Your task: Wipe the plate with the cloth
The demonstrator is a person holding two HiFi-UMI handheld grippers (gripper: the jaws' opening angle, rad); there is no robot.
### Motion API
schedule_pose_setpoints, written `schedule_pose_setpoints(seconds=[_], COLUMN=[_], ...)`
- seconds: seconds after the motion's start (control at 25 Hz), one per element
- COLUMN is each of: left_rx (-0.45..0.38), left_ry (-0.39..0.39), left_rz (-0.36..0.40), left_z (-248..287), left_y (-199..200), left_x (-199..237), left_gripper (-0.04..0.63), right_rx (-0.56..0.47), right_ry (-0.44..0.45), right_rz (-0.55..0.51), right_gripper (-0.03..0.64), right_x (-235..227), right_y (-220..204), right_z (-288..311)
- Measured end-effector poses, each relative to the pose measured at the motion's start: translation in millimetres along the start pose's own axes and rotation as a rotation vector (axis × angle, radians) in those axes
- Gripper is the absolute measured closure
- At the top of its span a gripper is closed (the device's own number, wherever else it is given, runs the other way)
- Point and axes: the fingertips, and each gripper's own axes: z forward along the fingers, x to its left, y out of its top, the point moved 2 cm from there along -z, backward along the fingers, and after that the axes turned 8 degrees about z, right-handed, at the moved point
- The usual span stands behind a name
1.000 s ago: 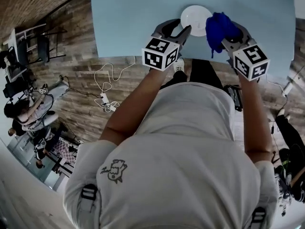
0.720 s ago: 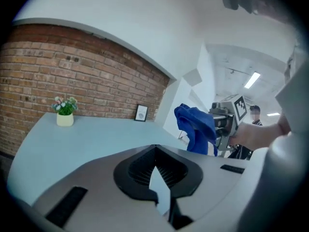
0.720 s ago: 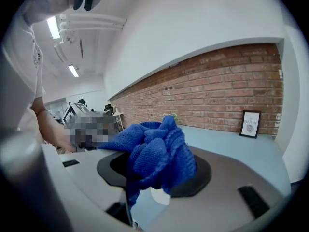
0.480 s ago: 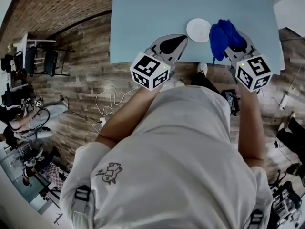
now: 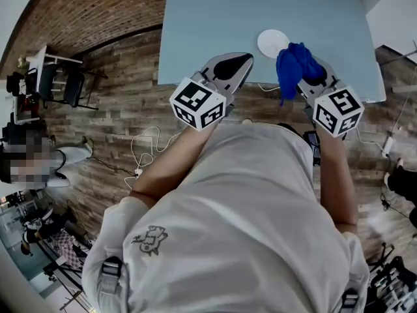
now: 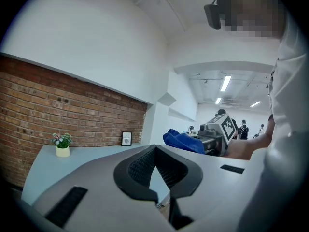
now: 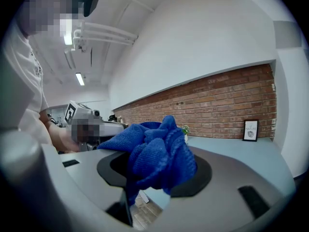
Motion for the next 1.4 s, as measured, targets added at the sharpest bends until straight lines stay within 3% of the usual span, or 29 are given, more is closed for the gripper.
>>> schedule_pose_setpoints(seconds=[0.2,0.36,0.8,1.08,1.4], left_rx=[-0.027,-0.023,-0.041,-0.025,-0.016], left_ry=[0.030,0.031,0.088,0.120,0.137], left_rz=[-0.001,-0.046,-0.037,-0.043,-0.064], left_z=[-2.9,1.8,-8.6,-38.3,-63.0], left_y=[7.5,-8.2,-23.9,-43.1,-51.0], left_x=[-46.3,-105.9,-242.0,-298.8,-321.9], left_gripper=[0.589,0.589,0.589,0.589,0.589], right_rx=[-0.023,-0.020,-0.019,-0.035,-0.039], right_ry=[0.024,0.031,0.063,0.095,0.128], right_rz=[-0.001,0.012,0.008,-0.013,-0.023], right_gripper=[0.446,0.443,0.442,0.442,0.442], right_x=[14.6,27.5,65.4,101.3,127.8], right_y=[-5.5,-30.8,-90.6,-119.1,-129.7], right_z=[-41.4,-93.0,-223.3,-263.7,-277.8])
